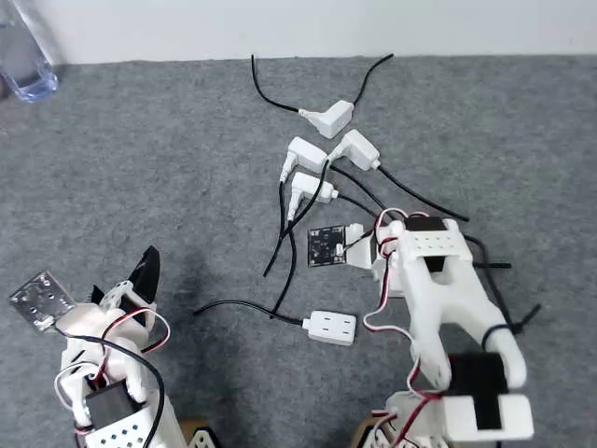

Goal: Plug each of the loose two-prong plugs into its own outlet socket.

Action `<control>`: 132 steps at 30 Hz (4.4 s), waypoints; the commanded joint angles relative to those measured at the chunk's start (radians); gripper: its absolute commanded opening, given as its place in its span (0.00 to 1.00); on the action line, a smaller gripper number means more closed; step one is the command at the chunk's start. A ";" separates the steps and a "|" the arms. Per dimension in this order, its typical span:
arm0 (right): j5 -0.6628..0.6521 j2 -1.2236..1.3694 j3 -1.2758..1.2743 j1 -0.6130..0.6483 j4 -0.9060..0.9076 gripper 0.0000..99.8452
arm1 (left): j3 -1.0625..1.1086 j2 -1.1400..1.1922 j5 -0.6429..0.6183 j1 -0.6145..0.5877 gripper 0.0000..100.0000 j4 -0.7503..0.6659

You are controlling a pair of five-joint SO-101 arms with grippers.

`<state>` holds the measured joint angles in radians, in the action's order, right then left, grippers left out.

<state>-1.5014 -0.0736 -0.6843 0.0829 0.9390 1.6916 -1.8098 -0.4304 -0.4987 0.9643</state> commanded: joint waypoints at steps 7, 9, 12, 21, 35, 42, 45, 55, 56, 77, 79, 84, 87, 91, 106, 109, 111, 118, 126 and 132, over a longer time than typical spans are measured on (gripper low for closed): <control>-0.044 0.116 0.095 0.004 -0.021 0.22 | -0.008 -0.008 0.011 0.006 0.39 0.000; -0.057 0.139 0.095 0.008 -0.021 0.22 | -0.008 -0.008 0.011 0.006 0.39 0.000; -0.087 0.153 0.097 0.010 -0.021 0.17 | -0.008 -0.008 0.012 0.006 0.39 0.000; -0.149 0.153 0.095 0.007 -0.012 0.11 | -0.008 -0.008 0.012 0.006 0.39 0.000; -0.063 0.120 0.153 0.051 0.165 0.01 | -0.010 -0.008 -0.080 0.092 0.39 -0.006; 0.269 -0.116 0.238 0.199 0.383 0.01 | -0.010 -0.009 -0.310 0.371 0.39 -0.100; 0.400 -0.223 0.239 0.308 0.450 0.01 | -0.010 -0.009 -0.377 0.497 0.39 -0.133; 0.715 -0.355 0.453 0.553 0.624 0.01 | -0.010 -0.006 -0.486 0.667 0.39 -0.112; 0.735 -0.355 0.474 0.553 0.625 0.01 | -0.010 -0.006 -0.485 0.671 0.39 -0.097; 0.746 -0.056 0.598 0.550 0.452 0.01 | -0.008 -0.009 -0.551 0.644 0.39 -0.138; 0.749 -0.062 0.626 0.550 0.463 0.01 | -0.008 -0.009 -0.551 0.644 0.39 -0.138; 0.752 -0.062 0.758 0.553 0.565 0.01 | -0.008 -0.009 -0.551 0.644 0.39 -0.137; 0.761 -0.064 0.807 0.570 0.618 0.01 | -0.008 -0.009 -0.551 0.644 0.39 -0.137; 0.796 -0.065 0.827 0.601 0.638 0.01 | -0.008 -0.009 -0.551 0.644 0.39 -0.137; 0.827 -0.191 0.825 0.665 0.673 0.01 | -0.008 -0.009 -0.551 0.643 0.39 -0.135; 0.827 -0.191 0.825 0.664 0.673 0.01 | -0.008 -0.009 -0.551 0.643 0.39 -0.135; 0.827 -0.189 0.825 0.657 0.671 0.01 | -0.008 -0.009 -0.551 0.643 0.39 -0.135; 0.829 -0.200 0.830 0.608 0.670 0.01 | -0.008 -0.009 -0.551 0.643 0.39 -0.135; 0.830 -0.200 0.853 0.611 0.667 0.01 | -0.008 -0.009 -0.551 0.643 0.39 -0.135; 0.832 -0.200 0.856 0.610 0.668 0.01 | -0.008 -0.008 -0.551 0.643 0.39 -0.135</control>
<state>-0.6820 -0.2256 0.0829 0.7073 1.6080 1.6901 -1.8128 -0.9797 0.1442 0.8447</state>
